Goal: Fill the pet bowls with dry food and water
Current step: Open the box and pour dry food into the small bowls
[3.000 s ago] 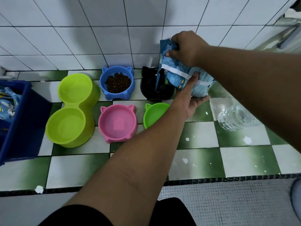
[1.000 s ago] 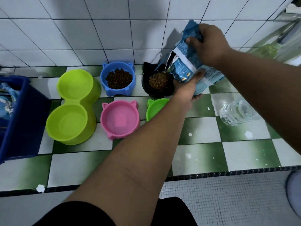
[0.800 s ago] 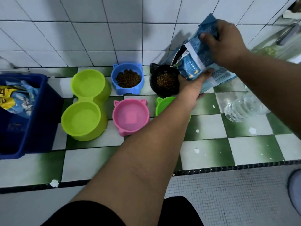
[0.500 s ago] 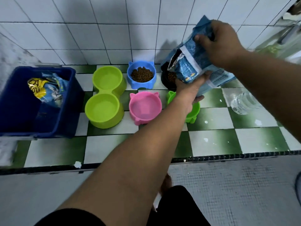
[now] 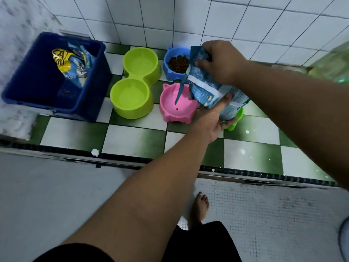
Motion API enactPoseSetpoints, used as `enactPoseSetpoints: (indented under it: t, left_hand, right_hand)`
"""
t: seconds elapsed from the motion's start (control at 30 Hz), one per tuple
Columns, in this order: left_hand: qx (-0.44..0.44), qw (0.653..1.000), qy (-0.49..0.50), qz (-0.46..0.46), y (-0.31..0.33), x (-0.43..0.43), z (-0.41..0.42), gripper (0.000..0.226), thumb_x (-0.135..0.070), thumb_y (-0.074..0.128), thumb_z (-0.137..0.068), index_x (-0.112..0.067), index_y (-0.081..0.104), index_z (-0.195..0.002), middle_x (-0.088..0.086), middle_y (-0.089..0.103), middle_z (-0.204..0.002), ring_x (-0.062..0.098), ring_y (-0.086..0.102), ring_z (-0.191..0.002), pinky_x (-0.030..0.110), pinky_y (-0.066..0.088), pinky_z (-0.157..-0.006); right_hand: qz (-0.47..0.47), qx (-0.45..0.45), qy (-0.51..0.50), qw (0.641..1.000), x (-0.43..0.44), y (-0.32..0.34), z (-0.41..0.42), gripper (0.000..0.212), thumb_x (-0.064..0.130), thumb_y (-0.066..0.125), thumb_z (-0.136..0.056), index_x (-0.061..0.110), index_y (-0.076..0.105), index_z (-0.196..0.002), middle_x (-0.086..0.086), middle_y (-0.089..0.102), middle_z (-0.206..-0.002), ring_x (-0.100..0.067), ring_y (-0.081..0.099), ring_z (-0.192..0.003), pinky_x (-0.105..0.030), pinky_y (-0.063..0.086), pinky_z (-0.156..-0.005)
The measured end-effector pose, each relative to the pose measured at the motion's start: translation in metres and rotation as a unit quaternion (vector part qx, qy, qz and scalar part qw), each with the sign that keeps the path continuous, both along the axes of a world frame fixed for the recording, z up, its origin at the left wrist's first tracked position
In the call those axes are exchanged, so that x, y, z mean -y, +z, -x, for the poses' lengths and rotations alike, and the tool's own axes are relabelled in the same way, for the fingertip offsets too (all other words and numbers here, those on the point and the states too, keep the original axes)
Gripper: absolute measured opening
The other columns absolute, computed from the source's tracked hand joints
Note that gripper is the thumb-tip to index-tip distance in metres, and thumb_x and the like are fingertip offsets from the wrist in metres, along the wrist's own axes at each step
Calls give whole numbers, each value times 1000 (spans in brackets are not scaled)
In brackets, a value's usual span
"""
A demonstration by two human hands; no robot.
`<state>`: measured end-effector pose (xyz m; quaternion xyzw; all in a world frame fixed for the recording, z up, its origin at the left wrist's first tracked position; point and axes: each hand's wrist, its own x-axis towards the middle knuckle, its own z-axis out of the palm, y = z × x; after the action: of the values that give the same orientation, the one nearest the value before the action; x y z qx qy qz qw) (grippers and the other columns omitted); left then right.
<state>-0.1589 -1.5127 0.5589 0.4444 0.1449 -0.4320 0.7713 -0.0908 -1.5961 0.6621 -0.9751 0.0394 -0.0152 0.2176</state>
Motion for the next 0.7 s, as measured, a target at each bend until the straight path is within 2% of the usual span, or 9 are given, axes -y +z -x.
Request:
enactPoseSetpoints:
  t: [0.1, 0.2, 0.27, 0.37, 0.5, 0.7]
  left_hand:
    - [-3, 1000, 11, -15, 6, -2, 3, 53, -27, 76, -92, -10, 54, -137, 12, 69, -112, 31, 69, -101, 56, 58, -93]
    - [0, 1000, 18, -17, 11, -5, 2, 54, -30, 73, -94, -5, 54, -138, 11, 68, -105, 30, 68, -98, 45, 65, -74]
    - [-3, 1000, 23, -16, 10, -6, 1, 57, -32, 72, -95, -3, 52, -139, 13, 67, -107, 32, 68, -102, 43, 66, -69]
    - [-6, 999, 32, -12, 9, -5, 1, 56, -31, 72, -95, -3, 52, -140, 15, 67, -109, 37, 66, -110, 46, 65, -73]
    - [-13, 999, 33, -2, 10, -7, -2, 51, -33, 69, -96, -3, 55, -135, 14, 66, -102, 31, 67, -98, 45, 64, -71]
    - [-35, 998, 39, 19, 6, -7, -4, 37, -35, 70, -96, -7, 60, -118, 15, 67, -102, 30, 68, -95, 45, 64, -71]
  right_hand:
    - [15, -3, 9, 1000, -4, -3, -4, 20, 29, 63, -92, 12, 54, -87, -8, 53, -84, -25, 49, -81, -31, 30, -66]
    - [17, -18, 18, 1000, -9, -4, -9, 19, 30, 63, -93, 16, 52, -87, -7, 53, -88, -24, 49, -83, -31, 31, -68]
    - [16, -32, 18, 999, -11, -3, -13, 19, 31, 64, -93, 16, 53, -89, -7, 53, -90, -24, 49, -85, -31, 33, -69]
    - [19, -46, 13, 999, -11, -4, -18, 18, 30, 65, -93, 14, 59, -97, -6, 53, -94, -24, 50, -86, -30, 33, -69]
    - [35, -53, 17, 998, -16, -4, -25, 20, 32, 64, -93, 16, 53, -88, -6, 52, -91, -25, 50, -85, -31, 33, -69]
    - [49, -62, 27, 996, -22, -5, -27, 22, 34, 64, -92, 17, 52, -87, -7, 53, -91, -25, 51, -84, -32, 34, -69]
